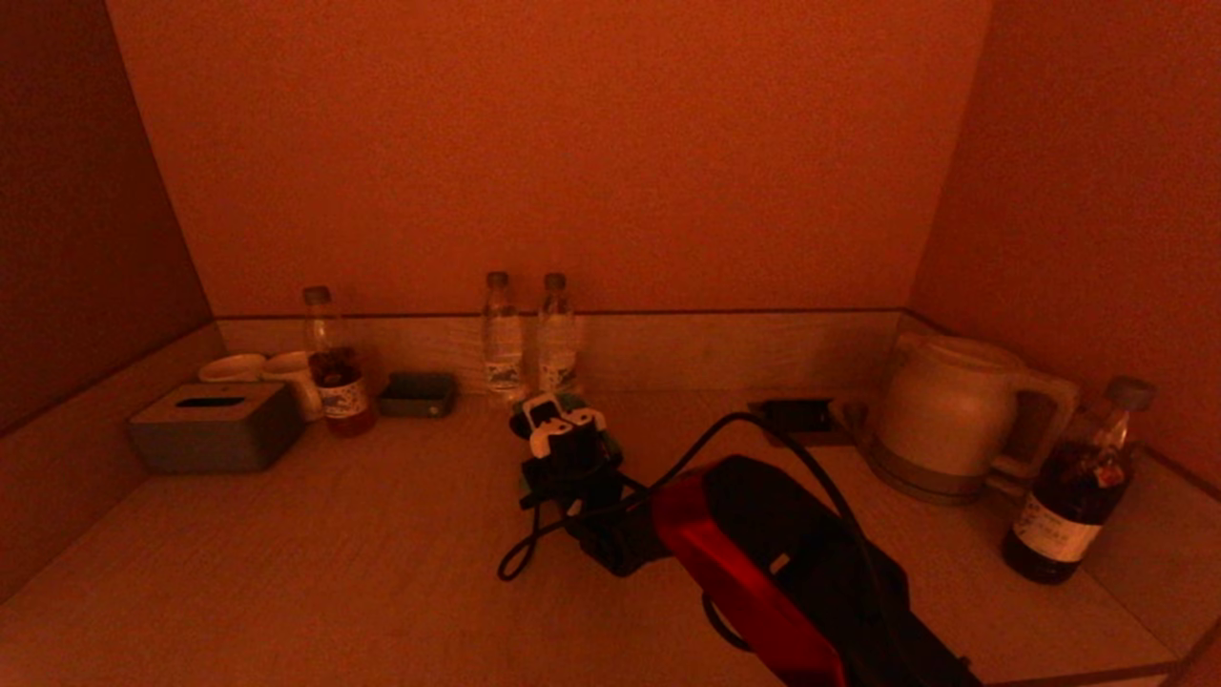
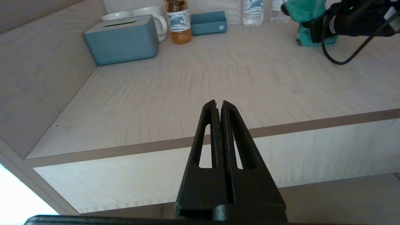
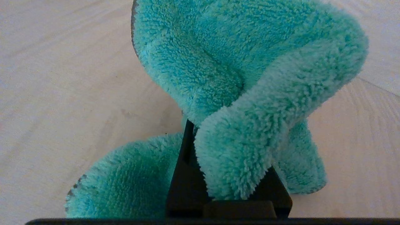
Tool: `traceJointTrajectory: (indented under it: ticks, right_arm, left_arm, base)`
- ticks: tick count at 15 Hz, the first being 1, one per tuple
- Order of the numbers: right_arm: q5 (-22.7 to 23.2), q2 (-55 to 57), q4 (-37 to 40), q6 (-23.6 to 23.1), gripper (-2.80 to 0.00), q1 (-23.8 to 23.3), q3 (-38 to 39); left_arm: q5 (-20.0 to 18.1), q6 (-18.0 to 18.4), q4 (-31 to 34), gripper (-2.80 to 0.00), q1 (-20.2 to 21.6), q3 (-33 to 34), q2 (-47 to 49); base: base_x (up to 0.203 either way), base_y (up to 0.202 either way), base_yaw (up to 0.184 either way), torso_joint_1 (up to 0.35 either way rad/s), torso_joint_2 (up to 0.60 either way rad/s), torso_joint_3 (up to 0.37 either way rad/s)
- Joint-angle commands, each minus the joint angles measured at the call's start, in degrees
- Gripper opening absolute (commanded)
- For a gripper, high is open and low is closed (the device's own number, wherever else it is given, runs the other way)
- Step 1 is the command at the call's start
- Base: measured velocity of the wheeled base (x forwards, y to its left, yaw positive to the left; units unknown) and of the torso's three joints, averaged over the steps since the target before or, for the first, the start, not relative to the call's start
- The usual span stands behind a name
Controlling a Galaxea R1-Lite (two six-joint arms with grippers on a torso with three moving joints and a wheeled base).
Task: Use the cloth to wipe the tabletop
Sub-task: Sweep the stains on the table
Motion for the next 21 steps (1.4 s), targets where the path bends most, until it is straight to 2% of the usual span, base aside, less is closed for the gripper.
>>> traceJointTrajectory:
  ticks: [1, 12, 15, 21]
  right_arm:
    - [-0.1, 0.8, -0.3, -0.7, -2.8, -0.1, 0.0]
    - [-0.6, 0.2, -0.3, -0.7, -2.8, -2.8, 0.1]
    - [-0.7, -1.2, -0.3, -0.6, -2.8, -5.4, 0.2]
    - [-0.8, -3.2, -0.3, -0.6, -2.8, -7.2, 0.8]
  left_arm:
    - [0.0, 0.0, 0.0, -2.8, 0.1, 0.0, 0.0]
    - [0.0, 0.0, 0.1, -2.8, 0.1, 0.0, 0.0]
    - [0.0, 0.0, 0.1, -2.8, 0.0, 0.0, 0.0]
    - [0.0, 0.0, 0.1, -2.8, 0.0, 0.0, 0.0]
  base:
    - [0.0, 0.0, 0.0, 0.0, 0.0, 0.0]
    - [0.0, 0.0, 0.0, 0.0, 0.0, 0.0]
    - [0.0, 0.0, 0.0, 0.0, 0.0, 0.0]
    - [0.0, 0.0, 0.0, 0.0, 0.0, 0.0]
